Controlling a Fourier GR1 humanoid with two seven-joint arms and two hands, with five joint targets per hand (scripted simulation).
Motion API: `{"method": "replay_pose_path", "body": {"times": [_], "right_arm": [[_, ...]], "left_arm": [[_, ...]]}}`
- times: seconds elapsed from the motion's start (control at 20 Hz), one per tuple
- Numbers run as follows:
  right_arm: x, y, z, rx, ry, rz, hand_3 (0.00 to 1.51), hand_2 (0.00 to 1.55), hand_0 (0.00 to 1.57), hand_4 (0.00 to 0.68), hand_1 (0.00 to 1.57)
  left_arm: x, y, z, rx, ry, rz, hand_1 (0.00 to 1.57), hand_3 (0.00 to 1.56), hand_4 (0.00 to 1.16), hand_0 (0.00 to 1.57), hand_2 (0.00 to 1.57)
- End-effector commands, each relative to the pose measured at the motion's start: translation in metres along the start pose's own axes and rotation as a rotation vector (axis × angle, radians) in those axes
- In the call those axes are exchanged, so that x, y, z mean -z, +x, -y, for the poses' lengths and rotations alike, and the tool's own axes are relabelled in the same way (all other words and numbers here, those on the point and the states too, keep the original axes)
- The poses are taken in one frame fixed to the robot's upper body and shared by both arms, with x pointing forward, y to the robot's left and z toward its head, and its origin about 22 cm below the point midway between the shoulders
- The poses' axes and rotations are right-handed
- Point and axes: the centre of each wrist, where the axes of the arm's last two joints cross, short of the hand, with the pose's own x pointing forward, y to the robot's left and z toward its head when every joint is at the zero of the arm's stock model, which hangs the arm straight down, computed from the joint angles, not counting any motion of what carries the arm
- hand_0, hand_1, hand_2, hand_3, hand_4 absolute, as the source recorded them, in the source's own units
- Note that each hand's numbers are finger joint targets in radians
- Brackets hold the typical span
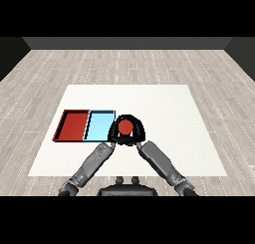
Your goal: Pick the red can and put it in the red box
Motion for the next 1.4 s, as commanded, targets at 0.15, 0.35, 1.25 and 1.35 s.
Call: {"method": "replay_pose_path", "body": {"times": [0.15,0.35,1.25,1.35], "right_arm": [[0.012,0.000,-0.012,0.025,-0.002,0.001,1.40,1.45,1.49,0.545,1.49],[0.014,0.018,-0.007,0.070,0.069,-0.003,0.00,0.61,0.76,0.000,0.76],[0.012,0.042,0.030,-0.062,-0.025,0.101,0.00,0.00,0.00,0.000,0.00],[0.027,0.070,0.048,-0.038,-0.046,0.171,0.00,0.00,0.00,0.000,0.00]], "left_arm": [[0.005,0.010,0.017,-0.037,0.012,0.019,1.57,1.43,0.93,1.57,1.53],[0.002,0.003,0.018,-0.063,0.013,0.015,1.57,1.49,1.14,1.57,1.57],[-0.019,-0.016,-0.009,-0.044,0.038,0.004,1.57,1.48,1.14,1.57,1.57],[-0.007,0.003,-0.007,-0.076,0.027,-0.007,1.57,1.49,1.14,1.57,1.57]]}}
